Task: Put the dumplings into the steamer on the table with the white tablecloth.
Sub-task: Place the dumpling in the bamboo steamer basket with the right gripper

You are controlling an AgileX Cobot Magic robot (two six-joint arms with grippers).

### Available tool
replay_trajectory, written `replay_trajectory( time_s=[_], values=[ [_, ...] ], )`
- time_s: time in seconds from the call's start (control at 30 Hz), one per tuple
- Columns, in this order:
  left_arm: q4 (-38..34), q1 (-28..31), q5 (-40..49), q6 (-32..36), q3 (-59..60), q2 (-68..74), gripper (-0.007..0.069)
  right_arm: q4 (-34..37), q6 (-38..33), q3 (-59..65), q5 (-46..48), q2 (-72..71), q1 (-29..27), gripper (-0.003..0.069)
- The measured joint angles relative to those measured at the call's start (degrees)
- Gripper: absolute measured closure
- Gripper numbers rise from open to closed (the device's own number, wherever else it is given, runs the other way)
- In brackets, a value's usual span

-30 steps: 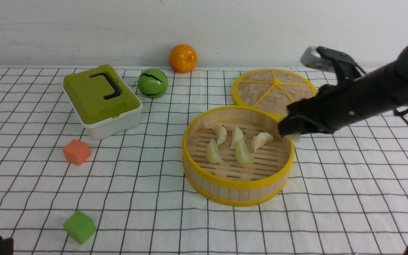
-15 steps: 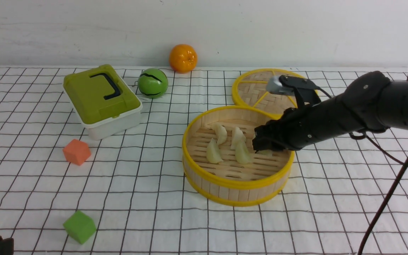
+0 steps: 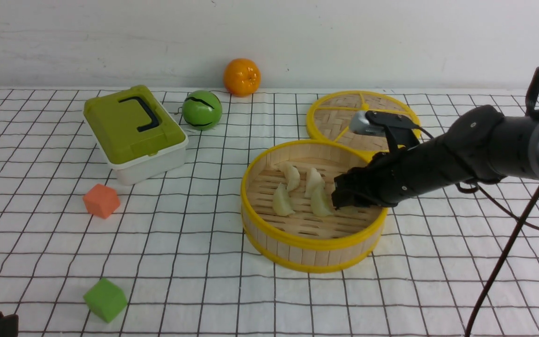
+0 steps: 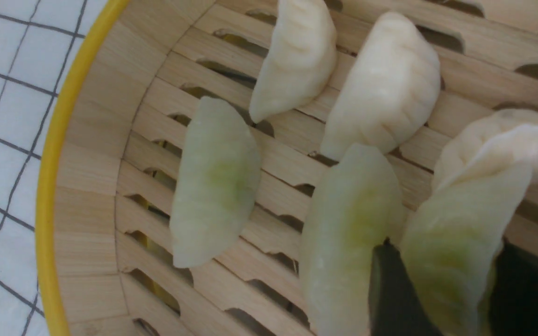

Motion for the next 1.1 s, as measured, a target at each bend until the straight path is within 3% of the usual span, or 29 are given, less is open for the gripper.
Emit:
replay_trajectory(
  time_s=[0.2,0.47,0.63,0.7,0.77,0.8,0.9,1.1],
  values=[
    [0.0,0.0,0.0,0.0,0.0,0.0,0.0528,1.7,0.0,0.0,-0.3,-0.6,0.0,0.0222],
    [0.0,0.0,0.0,0.0,0.0,0.0,0.0527,1.2,0.0,0.0,-1.0,-5.0,0.0,0.0204],
    [0.0,0.0,0.0,0.0,0.0,0.0,0.0526,-7.4,0.0,0.0,1.4,-11.6,0.0,0.0305],
    [0.0,0.0,0.0,-0.1,0.0,0.0,0.0524,-13.0,0.0,0.0,4.1,-15.8,0.0,0.0377],
    [0.0,0.0,-0.1,-0.9,0.0,0.0,0.0522,-20.6,0.6,0.0,9.0,-22.3,0.0,0.0501],
    [0.0,0.0,-0.1,-1.2,0.0,0.0,0.0521,-21.2,0.8,0.0,9.4,-22.9,0.0,0.0512],
    [0.0,0.0,-0.1,-2.2,0.0,0.0,0.052,-31.9,4.1,0.0,15.3,-32.7,0.0,0.0648],
    [0.0,0.0,-0.1,-2.5,0.0,0.0,0.0513,-52.7,18.1,1.6,20.5,-52.8,0.0,0.068]
  ],
)
